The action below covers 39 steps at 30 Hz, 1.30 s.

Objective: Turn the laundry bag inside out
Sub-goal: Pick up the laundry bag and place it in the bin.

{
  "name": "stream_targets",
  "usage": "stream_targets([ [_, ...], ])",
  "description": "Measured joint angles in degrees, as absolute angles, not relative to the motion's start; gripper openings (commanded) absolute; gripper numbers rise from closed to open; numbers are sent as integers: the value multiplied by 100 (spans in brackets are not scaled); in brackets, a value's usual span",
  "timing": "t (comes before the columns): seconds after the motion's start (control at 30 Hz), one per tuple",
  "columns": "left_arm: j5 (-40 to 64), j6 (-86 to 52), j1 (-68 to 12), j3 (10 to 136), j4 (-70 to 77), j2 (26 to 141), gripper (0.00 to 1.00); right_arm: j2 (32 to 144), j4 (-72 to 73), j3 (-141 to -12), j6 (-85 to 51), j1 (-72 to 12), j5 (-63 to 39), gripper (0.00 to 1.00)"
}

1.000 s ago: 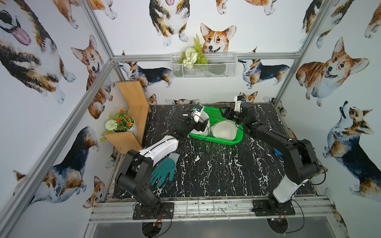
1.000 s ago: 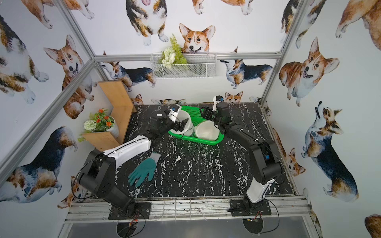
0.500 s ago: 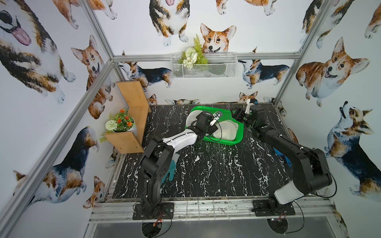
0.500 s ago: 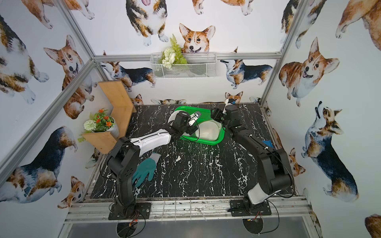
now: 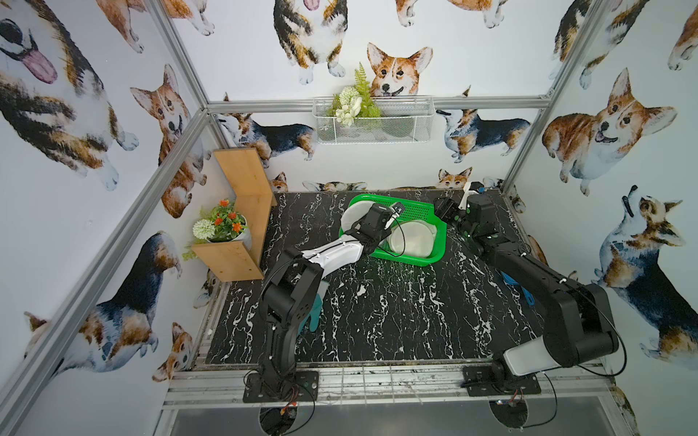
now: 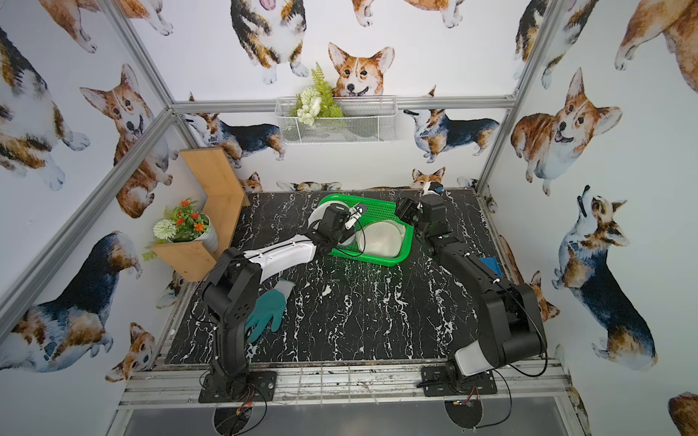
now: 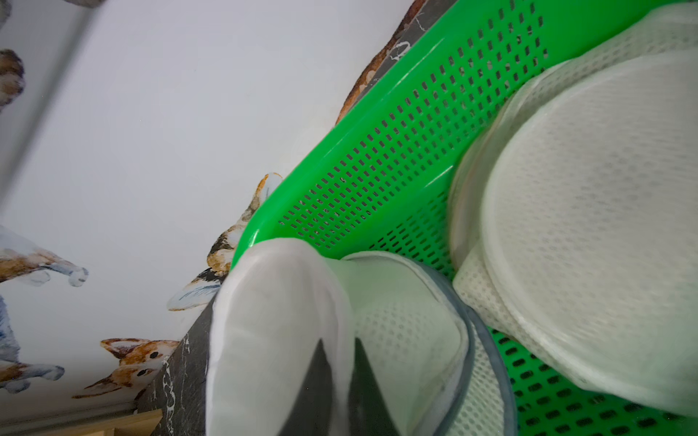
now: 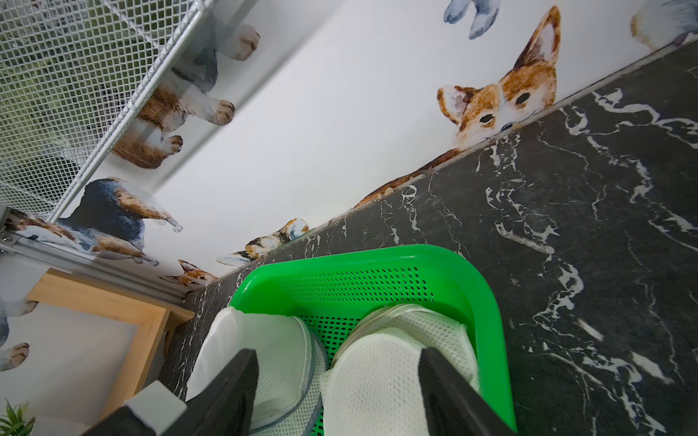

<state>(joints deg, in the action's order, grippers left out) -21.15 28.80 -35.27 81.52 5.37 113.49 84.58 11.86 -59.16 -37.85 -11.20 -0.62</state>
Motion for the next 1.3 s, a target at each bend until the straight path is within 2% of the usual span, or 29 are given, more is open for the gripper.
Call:
stream_targets([
  [0.17,-2137,2873,-3437,8333,510,11039,0,8458,1186,-6134,-3535,-1118,-49,71],
  [0.3,-1664,2523,-3133,8833,384,10722,0,8458,1192,-6460,-3155,-1114,-49,72],
  [0.57,1179,-78,-1566,9078,899,10173,0,8287,1625,-6904,-1601,-1114,-515,73],
  [0.77,3046,-1621,-1223,8864,1988,10108,0,8429,1865,-7111,-257,-1409,-1194,80],
  [0.93,4327,-2596,-1192,8993,2976,10304,0,8792,1890,-7393,659,-1861,-1544,80],
  [1.17,5441,-3048,-1210,8993,3339,10313,0,8930,1916,-7749,1122,-1914,-1332,82],
  [1.3,5776,-2536,-1256,9183,2759,10245,0,8930,1837,-7996,1400,-1946,-1594,80],
])
